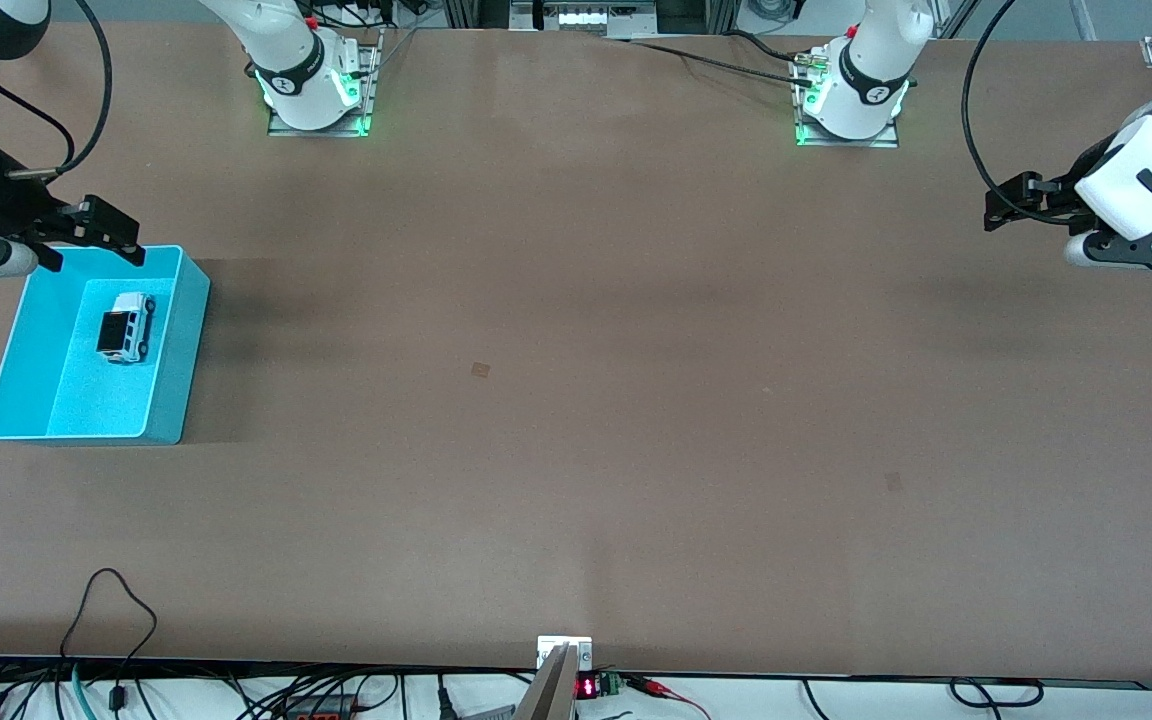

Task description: Wind and store white jeep toy

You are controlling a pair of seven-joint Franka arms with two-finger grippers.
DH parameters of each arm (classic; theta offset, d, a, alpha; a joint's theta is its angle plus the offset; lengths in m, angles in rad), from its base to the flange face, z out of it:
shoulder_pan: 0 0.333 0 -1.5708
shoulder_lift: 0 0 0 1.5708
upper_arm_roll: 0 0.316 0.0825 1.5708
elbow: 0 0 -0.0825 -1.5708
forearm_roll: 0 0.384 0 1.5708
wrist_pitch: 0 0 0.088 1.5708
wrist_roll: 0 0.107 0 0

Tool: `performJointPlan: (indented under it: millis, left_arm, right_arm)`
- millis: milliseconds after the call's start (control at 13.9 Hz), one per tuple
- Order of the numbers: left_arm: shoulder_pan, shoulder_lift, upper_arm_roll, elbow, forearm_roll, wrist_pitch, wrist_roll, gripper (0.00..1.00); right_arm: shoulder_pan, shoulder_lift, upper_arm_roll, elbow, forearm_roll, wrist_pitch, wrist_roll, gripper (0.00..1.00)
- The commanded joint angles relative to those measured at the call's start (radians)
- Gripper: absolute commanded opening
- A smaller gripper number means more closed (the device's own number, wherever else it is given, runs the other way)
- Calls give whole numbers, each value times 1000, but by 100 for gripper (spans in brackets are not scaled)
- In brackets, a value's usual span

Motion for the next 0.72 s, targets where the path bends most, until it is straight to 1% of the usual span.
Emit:
performJointPlan:
  millis: [0,144,504,648]
  left_arm:
    - [7,-11,2,1,-8,-21,24,100]
    - [7,-11,2,1,-8,-24,24,100]
    - [21,-14,3,1,-8,-26,46,100]
    - [31,-14,3,1,-8,-26,59,100]
  right_arm:
    - [21,-20,-9,31,2,-37,69,100]
    - [23,-25,-8,38,-9,-43,84,100]
    - [29,-14,0,110,-9,-79,101,100]
    - [30,-14,0,117,-9,-79,104,100]
